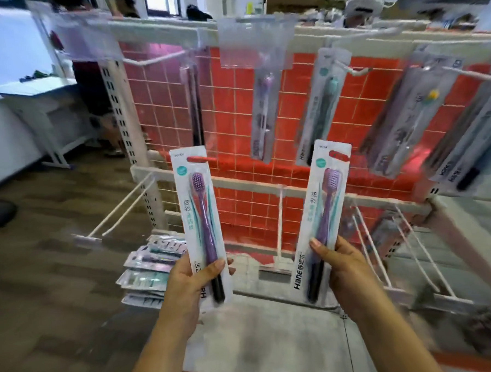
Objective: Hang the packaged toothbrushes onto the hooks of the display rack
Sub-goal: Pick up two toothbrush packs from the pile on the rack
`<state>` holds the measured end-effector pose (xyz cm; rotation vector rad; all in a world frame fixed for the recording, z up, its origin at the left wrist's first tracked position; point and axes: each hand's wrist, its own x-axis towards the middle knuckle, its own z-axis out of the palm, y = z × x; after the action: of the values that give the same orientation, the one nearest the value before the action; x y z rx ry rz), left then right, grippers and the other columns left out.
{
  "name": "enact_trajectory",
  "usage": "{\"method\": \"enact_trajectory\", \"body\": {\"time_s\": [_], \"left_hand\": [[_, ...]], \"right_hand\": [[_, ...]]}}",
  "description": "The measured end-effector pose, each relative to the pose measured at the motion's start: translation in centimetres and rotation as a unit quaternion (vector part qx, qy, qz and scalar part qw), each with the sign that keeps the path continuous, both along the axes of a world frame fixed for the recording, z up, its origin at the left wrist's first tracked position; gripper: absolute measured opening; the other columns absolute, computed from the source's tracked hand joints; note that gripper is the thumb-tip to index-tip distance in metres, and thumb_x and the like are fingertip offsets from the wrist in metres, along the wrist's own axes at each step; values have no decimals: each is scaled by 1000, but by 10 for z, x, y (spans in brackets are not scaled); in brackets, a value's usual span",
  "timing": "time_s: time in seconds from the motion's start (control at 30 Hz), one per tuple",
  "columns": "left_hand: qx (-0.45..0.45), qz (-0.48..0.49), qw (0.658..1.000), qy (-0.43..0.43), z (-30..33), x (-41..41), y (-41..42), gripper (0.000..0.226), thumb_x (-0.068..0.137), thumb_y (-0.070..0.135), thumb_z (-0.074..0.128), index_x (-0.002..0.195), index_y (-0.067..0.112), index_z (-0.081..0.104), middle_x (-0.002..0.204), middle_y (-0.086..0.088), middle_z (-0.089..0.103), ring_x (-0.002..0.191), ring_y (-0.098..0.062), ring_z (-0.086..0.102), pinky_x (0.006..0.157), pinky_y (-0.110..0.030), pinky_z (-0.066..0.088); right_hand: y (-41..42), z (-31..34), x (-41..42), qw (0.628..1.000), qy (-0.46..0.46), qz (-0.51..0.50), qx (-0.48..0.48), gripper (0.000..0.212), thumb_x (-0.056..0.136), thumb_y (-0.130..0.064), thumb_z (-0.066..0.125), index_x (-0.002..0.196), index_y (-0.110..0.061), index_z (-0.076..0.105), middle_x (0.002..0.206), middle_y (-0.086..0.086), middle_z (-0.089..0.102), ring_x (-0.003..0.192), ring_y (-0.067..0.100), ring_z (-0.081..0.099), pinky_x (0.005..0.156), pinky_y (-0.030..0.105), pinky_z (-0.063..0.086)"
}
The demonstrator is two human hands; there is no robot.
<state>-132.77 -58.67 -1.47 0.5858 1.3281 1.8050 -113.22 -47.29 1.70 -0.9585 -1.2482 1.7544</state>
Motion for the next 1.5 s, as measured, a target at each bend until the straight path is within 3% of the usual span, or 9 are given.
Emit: {"method": "enact_trajectory", "body": {"time_s": [0.13, 0.27, 0.4, 0.77, 1.07, 1.23, 1.5], "left_hand": [[-4, -8, 1000, 6, 4, -45, -30, 27, 67, 3, 68, 92, 11, 66, 74, -6, 72, 69, -21, 69, 62, -27, 57], [-10, -26, 1000, -2, 3, -77, -49, 43, 51, 17, 86, 92, 14, 71, 94, -13, 72, 91, -32, 68, 83, -48, 54], [-21, -33, 999, -13, 0, -93, -57, 42, 61, 9, 71, 103, 8, 65, 101, -19, 70, 100, -41, 63, 93, -57, 46], [-28, -67, 997, -8, -1, -111, -65, 47, 62, 13, 69, 108, 8, 63, 103, -16, 70, 101, -37, 63, 93, -57, 46], [-18, -103, 994, -28, -11, -93, -59, 40, 65, 13, 66, 104, 15, 64, 101, -11, 72, 100, -31, 65, 91, -50, 49], [-19, -139, 990, -22, -17, -68, -58, 36, 67, 12, 63, 103, 17, 64, 97, -3, 73, 93, -18, 69, 84, -36, 53], [-52, -196, 979, -10, -28, 0, -59, 38, 70, 9, 62, 108, 12, 61, 97, -7, 73, 86, -22, 70, 81, -37, 57]], "right_hand": [[-34, 0, -49, 1000, 14, 8, -3, 20, 79, -13, 60, 98, -14, 66, 81, -2, 73, 75, 14, 69, 60, 23, 54], [-59, -2, -80, 1000, -2, -6, -5, 19, 84, -13, 59, 102, -15, 65, 88, 1, 73, 86, 22, 66, 69, 32, 52], [-74, -4, -95, 1000, -12, -19, 2, 24, 77, -19, 63, 101, -16, 66, 91, 3, 73, 91, 26, 66, 79, 40, 52], [-97, -7, -116, 999, -7, -26, -20, 14, 87, -12, 57, 98, -18, 64, 81, -1, 72, 77, 17, 66, 63, 31, 51], [-106, -10, -103, 999, -2, -35, -24, 28, 73, -19, 63, 101, -14, 65, 81, 1, 72, 80, 19, 67, 75, 35, 52], [-112, -19, -83, 997, 0, -67, -39, 16, 86, -11, 58, 99, -16, 64, 78, -1, 72, 80, 16, 66, 79, 36, 53], [-124, -42, -21, 994, 24, -87, -63, 18, 83, -9, 59, 98, -15, 64, 83, 0, 73, 76, 14, 69, 66, 27, 54]]}}
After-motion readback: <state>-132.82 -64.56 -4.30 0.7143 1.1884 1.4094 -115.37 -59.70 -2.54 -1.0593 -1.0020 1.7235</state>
